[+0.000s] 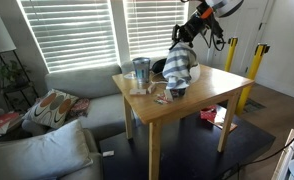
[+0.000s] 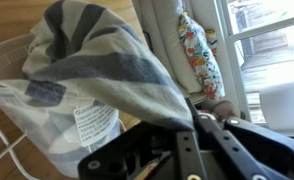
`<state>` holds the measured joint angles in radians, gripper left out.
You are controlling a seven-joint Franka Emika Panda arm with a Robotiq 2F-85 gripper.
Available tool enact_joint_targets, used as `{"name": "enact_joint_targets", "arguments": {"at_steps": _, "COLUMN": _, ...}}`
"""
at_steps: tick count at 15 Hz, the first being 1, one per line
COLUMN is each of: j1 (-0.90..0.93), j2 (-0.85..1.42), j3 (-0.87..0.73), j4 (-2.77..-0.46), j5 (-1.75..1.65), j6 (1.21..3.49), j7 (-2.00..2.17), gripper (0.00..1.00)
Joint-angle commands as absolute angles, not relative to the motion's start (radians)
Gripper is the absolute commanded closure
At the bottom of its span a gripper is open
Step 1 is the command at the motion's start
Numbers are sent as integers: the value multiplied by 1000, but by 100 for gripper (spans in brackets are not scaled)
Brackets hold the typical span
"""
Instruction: Remove the cloth from the transparent bucket
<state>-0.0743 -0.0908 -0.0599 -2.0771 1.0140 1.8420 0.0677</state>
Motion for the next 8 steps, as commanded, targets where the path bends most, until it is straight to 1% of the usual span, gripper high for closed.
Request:
{"name": "enact_joint_targets", "arguments": {"at_steps": 1, "j1": -66, "j2": -103, "j3": -45, "j4": -2104, "j5": 942, "j6": 1931, "j7": 67, "gripper": 99}}
{"name": "enact_joint_targets", "arguments": {"at_steps": 3, "j1": -67, "j2": -104, "j3": -46, "j4": -2106, "j5": 929, "j6": 1954, "j7": 82, "gripper": 99}}
{"name": "enact_joint_targets", "arguments": {"at_steps": 8, "j1": -75, "j2": -140, "j3": -65, "j4": -2095, "j5": 951, "j6": 1899, "j7": 116, "gripper": 99}}
